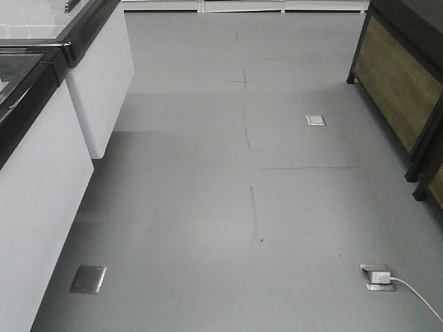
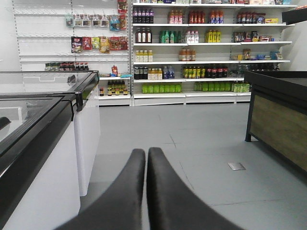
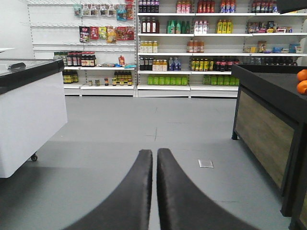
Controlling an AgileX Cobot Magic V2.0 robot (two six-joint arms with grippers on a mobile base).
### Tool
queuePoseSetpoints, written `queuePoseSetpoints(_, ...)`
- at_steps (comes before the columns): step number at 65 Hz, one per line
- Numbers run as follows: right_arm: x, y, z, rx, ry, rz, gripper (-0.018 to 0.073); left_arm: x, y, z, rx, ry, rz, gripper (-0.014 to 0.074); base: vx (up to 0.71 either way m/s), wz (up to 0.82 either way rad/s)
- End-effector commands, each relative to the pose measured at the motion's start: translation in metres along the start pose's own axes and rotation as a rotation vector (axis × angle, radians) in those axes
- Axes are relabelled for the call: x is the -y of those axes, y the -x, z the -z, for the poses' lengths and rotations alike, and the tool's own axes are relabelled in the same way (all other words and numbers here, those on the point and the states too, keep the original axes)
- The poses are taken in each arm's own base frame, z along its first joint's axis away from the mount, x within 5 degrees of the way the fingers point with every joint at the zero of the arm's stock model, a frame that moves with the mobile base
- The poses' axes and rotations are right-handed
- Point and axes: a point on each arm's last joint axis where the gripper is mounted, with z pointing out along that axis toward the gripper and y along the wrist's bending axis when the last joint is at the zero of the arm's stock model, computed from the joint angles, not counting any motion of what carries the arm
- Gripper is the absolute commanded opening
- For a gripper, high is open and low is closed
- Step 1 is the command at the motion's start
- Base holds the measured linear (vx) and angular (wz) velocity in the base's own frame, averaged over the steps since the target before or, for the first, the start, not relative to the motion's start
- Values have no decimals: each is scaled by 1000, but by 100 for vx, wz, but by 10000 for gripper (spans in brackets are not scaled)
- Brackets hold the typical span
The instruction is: Left arm holds basket, right arm returns cookies
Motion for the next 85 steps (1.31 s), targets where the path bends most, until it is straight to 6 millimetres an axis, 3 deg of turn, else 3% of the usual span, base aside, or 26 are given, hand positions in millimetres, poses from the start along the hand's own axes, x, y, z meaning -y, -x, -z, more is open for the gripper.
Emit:
queuePoseSetpoints(1,-1,1,0,65,7,2,-6,2,18,3,117,-14,1,-8,0,0)
queuePoseSetpoints(85,-1,1,0,65,7,2,-6,2,18,3,117,-14,1,-8,0,0)
